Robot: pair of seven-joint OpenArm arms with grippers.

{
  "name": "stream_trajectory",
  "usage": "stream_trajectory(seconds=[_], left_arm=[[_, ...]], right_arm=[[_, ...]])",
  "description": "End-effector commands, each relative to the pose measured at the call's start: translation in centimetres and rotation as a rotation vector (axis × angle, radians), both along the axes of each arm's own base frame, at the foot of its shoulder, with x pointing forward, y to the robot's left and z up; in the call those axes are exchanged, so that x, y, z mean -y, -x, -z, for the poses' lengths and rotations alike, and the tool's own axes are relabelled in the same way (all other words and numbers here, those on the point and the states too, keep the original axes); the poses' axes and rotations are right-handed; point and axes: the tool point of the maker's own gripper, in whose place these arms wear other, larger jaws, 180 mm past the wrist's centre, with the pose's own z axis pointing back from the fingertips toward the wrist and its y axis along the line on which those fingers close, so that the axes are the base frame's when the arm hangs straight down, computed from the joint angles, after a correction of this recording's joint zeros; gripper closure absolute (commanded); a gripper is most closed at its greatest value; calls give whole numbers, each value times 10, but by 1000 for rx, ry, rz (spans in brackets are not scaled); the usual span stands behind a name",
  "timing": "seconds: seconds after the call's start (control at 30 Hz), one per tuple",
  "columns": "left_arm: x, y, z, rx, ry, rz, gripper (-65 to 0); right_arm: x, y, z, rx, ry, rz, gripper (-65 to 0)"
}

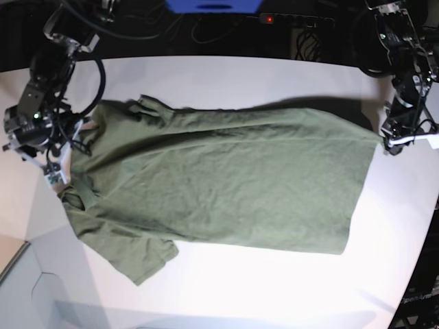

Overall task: Layout the t-shirt on the table in an organized manner, then fold the t-shirt properly
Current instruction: 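Release the shirt and reposition the right gripper along the edge, then grasp the shirt edge with the right gripper and pull it outward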

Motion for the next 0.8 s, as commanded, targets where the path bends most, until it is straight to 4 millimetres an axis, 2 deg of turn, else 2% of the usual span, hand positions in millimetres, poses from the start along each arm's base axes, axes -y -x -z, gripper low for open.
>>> stream_trajectory(seconds=[0.0, 0.17, 0.4, 0.5, 0.6, 0.67, 0.77], left_arm=[[-5, -6, -12, 36, -14, -5, -1], [-6, -5, -13, 36, -14, -7, -1], [-5, -4, -13, 35, -17, -5, -1], [-5, -3, -13, 34, -17, -5, -1], [-5, -4, -13, 35, -18, -5, -1], [-5, -4, -13, 35, -18, -5, -1], [-5, -4, -13, 35, -18, -5, -1]], right_arm=[[-5, -4, -6, 35, -9, -11, -333], [-34, 26, 28, -40, -94, -19, -333], [-53, 48, 45, -88, -148, -16, -337], [-58, 49, 48, -92, -162, -16, -347], [-61, 48, 48, -89, -170, -19, -394], [-70, 43, 47, -76, -196, -49, -419], [-78, 36, 44, -51, -228, -87, -422]])
